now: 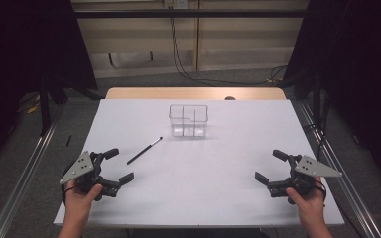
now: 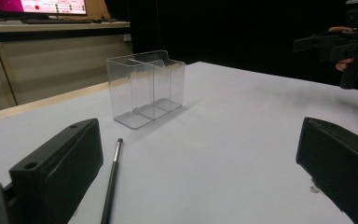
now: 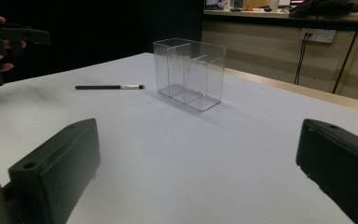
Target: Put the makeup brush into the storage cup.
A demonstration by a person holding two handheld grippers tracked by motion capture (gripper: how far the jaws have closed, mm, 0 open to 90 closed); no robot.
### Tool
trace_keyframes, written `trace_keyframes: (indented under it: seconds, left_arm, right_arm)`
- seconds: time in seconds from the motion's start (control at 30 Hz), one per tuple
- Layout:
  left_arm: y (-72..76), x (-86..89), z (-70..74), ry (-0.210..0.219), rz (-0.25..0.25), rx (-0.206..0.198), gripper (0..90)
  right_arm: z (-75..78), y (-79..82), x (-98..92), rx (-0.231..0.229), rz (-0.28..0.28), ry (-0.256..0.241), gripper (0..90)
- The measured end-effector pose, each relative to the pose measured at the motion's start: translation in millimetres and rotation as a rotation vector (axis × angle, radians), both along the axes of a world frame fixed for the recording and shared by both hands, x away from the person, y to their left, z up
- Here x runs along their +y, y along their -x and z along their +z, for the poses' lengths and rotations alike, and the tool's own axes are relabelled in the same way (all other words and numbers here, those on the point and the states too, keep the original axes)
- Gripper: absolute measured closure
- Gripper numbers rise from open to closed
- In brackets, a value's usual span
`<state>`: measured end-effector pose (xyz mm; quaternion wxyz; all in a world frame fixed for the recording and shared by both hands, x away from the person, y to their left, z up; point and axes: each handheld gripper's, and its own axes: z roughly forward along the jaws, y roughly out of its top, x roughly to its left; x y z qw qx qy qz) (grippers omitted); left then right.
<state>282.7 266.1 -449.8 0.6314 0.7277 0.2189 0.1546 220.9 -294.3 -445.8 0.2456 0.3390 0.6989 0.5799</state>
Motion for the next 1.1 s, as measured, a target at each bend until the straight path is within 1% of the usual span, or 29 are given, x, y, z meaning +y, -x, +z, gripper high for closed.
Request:
trace_keyframes:
  seconds: [0.03, 0.07, 0.17, 0.3, 0.43, 0.47, 0.5, 0.53, 0.77, 0.9, 1.0, 1.07, 1.1]
  left_arm:
    - [-0.1, -0.7, 0.1, -0.001, 0.001, -0.001, 0.5]
    - [-0.5, -0.8, 0.2, -0.011, -0.002, -0.005, 0.5]
    - [-0.8, -2.4, 0.2, -0.015, -0.007, -0.002, 0.5]
    - [-0.9, -3.5, 0.8, -0.003, -0.004, -0.002, 0.5]
    - [-2.2, -5.3, -0.1, -0.006, -0.004, 0.001, 0.5]
    - [-2.7, -5.5, -0.2, -0.016, -0.006, 0.000, 0.5]
    - [-2.9, -5.9, -0.5, -0.016, -0.007, 0.001, 0.5]
    - [-3.2, -6.4, -0.7, -0.011, -0.008, 0.004, 0.5]
    - [-6.9, -10.4, -0.7, -0.008, -0.004, 0.012, 0.3]
    - [-11.7, -13.9, 1.8, 0.012, 0.000, 0.011, 0.2]
    - [-15.7, -15.1, 3.3, 0.018, 0.005, 0.011, 0.2]
    - [-18.4, -15.7, 4.1, 0.012, 0.008, 0.008, 0.2]
    - [-20.2, -16.5, 4.4, 0.019, 0.011, 0.009, 0.2]
  right_arm:
    - [0.0, 0.0, 0.0, -0.003, 0.000, 0.005, 0.0]
    - [0.0, 0.4, 0.2, -0.003, 0.001, 0.004, 0.0]
    - [0.8, 1.3, 0.4, -0.007, 0.006, 0.009, 0.0]
    - [0.7, 1.0, 0.1, -0.008, 0.006, 0.010, 0.0]
    - [0.7, 0.5, 0.0, -0.008, 0.004, 0.008, 0.0]
    - [0.8, 0.2, 0.1, -0.009, 0.003, 0.007, 0.0]
    - [0.8, -0.3, 0.2, -0.011, 0.005, 0.007, 0.0]
    - [0.7, -0.8, 0.4, -0.011, 0.006, 0.006, 0.0]
    - [0.1, -2.6, 2.1, -0.008, 0.009, 0.009, 0.0]
    - [0.2, -2.4, 2.0, -0.008, 0.009, 0.008, 0.0]
    - [0.0, -3.0, 1.3, -0.009, 0.010, 0.007, 0.0]
    - [-0.3, -3.2, 1.2, -0.005, 0.008, 0.009, 0.0]
    - [-0.4, -3.3, 1.2, -0.005, 0.009, 0.009, 0.0]
